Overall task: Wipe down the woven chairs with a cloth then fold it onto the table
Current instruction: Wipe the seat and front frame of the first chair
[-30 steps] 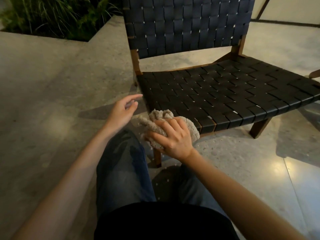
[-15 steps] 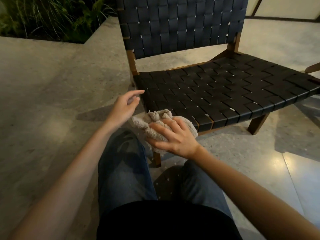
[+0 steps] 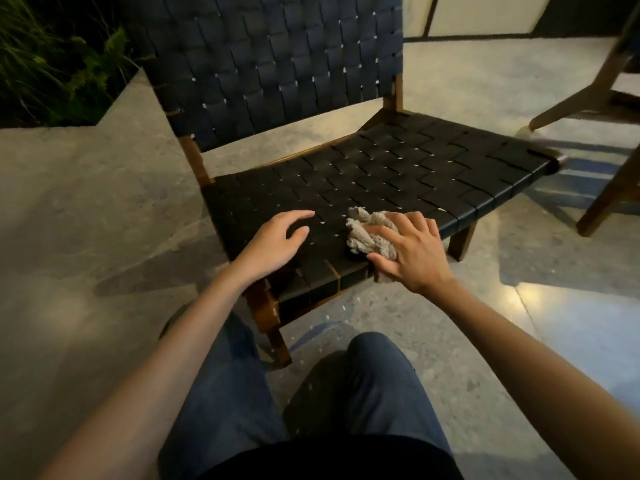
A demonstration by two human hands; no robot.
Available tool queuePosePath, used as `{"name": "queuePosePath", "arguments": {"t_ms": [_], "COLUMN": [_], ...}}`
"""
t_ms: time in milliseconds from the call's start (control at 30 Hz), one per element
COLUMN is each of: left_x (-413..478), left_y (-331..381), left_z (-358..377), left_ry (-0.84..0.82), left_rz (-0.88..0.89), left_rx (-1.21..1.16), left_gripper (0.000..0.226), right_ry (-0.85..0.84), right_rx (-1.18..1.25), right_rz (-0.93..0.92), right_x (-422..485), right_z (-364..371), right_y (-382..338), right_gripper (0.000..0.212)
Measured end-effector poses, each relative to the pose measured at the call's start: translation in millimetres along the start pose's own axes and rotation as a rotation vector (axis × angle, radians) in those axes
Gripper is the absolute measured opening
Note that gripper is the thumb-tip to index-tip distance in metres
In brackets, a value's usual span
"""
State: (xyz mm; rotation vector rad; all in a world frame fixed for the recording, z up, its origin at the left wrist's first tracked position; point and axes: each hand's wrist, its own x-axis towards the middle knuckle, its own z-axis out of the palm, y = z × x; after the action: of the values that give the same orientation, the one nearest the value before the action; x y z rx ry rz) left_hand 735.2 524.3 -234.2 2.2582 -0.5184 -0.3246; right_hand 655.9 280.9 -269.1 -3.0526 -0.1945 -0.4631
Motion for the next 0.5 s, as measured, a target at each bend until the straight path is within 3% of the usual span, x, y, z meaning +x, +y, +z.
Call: {"name": "queuePosePath", "arguments": {"t_ms": [200, 367, 500], "left_x": [54.7, 96.3, 123.2], "left_y": [36.5, 75.6, 102.7], "left_z": [50.2, 94.9, 131.7], "left_ry": [-0.24, -0.348, -0.444], "left_rz": [0.026, 0.081, 0.104], "left_rx": [0.075, 0.117, 0.211], "left_gripper": [0.042, 0.047, 0.051], "right_ry": [0.026, 0.02, 0.095], "right_rx": [-0.034, -0.042, -0.078], "right_rz": [0.458, 0.672, 0.801], "right_x": [6.7, 18.3, 25.5], "right_z": [-1.6, -0.6, 0.0], "right_y": [77.5, 137.3, 164.8], "right_gripper": [0.063, 0.044, 0.043]}}
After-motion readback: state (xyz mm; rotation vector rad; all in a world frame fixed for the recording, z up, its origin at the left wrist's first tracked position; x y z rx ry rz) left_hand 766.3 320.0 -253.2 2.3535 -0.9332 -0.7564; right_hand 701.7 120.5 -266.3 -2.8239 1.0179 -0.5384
